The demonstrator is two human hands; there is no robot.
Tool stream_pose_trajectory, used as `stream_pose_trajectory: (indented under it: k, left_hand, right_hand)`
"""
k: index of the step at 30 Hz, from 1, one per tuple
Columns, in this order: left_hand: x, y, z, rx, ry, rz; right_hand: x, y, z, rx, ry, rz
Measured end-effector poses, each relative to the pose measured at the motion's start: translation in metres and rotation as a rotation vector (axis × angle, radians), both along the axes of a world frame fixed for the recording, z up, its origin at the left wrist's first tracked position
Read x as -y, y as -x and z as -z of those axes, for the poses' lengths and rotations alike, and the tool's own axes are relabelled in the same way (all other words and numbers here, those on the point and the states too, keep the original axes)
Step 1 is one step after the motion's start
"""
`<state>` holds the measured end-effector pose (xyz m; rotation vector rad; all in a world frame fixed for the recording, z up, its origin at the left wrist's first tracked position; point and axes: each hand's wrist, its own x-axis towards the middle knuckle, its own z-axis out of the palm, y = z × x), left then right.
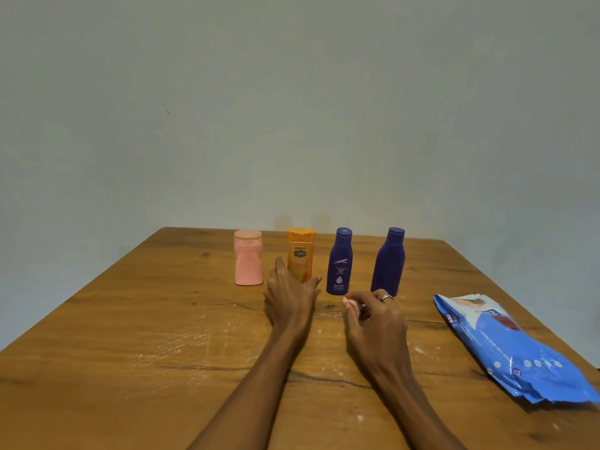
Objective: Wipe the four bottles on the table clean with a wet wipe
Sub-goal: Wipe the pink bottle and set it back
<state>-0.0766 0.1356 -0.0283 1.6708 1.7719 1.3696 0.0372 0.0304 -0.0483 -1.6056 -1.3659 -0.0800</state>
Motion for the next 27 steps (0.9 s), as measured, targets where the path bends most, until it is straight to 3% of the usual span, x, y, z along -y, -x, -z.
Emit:
stream_pose_trajectory:
  k: [11, 15, 19, 27]
  left_hand:
    - [0.018, 0.065, -0.011, 0.116, -0.195, -0.218]
    - [0.002, 0.076, -0.012, 0.036, -0.151, -0.336]
    - [-0.01, 0.071, -0.009, -0.058, -0.122, -0.313]
    - [-0.035, 0.065, -0.007, -0.002, -0.056, -0.29]
  right_hand:
    - [0.002, 0.001, 0.0, 0.015, -0.008, 0.012]
    - [0.005, 0.001, 0.001, 0.002, -0.012, 0.002]
    - [0.005, 0.003, 0.0, -0.002, -0.007, 0.01]
    - [0.005, 0.002, 0.0, 0.004, -0.001, 0.012]
